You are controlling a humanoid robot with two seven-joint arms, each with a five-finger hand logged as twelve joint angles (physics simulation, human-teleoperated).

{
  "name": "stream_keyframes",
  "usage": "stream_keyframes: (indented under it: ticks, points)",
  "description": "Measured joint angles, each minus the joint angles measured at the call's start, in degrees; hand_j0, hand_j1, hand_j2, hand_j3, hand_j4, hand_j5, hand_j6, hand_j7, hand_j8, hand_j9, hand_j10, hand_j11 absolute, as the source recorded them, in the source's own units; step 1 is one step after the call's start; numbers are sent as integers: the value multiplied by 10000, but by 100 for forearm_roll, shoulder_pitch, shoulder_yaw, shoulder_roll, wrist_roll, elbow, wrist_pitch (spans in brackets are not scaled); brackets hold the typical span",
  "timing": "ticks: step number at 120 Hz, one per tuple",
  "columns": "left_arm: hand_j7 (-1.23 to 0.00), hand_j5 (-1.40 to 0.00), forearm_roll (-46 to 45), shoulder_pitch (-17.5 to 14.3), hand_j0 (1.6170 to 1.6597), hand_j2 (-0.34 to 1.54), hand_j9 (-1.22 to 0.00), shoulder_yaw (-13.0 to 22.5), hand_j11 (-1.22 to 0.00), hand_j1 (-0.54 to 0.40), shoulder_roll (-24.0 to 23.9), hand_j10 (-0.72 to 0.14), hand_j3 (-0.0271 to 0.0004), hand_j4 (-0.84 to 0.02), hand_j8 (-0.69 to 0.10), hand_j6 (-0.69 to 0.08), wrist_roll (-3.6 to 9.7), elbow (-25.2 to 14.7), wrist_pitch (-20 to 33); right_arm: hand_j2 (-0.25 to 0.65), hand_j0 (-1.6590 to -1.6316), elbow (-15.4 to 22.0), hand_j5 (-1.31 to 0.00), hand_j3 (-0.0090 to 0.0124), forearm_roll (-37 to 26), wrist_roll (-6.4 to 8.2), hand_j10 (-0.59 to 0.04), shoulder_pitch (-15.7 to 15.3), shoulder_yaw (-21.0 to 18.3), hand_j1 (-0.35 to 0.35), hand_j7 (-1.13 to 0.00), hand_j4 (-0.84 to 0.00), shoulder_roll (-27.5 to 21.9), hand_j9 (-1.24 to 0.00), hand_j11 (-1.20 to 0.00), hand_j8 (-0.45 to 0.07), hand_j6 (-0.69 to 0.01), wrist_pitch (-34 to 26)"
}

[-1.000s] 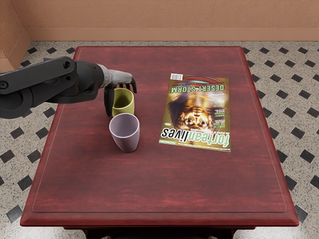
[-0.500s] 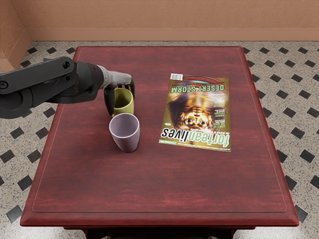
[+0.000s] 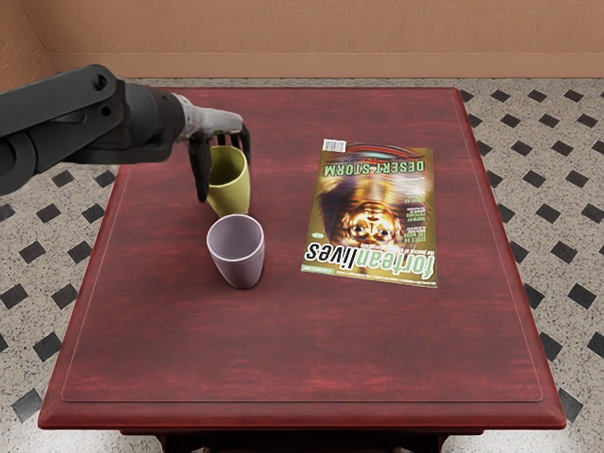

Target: Pick up cup and place in cup with left hand

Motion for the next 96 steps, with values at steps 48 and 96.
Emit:
stream_keyframes:
  ticks: [48,96]
  points:
    - [-8256,-8321,-1103,-820,16546,4111,-8155,-217,-8184,-1473,252,-5833,0,-4223,-3184,-2745,-1,-28,-679,1,-16581,1,-1,0,0,1,-5,0,-5,-3491,0,-6,0,-1,0,-7,-9,0]
    - [-8779,-9005,-1964,-1193,16544,5393,-8591,-213,-8636,-1411,351,-6219,0,-4490,-3558,-2966,0,-90,-933,1,-16581,7,-1,0,0,2,-5,0,-5,-3491,0,-6,0,-1,0,-7,-9,0]
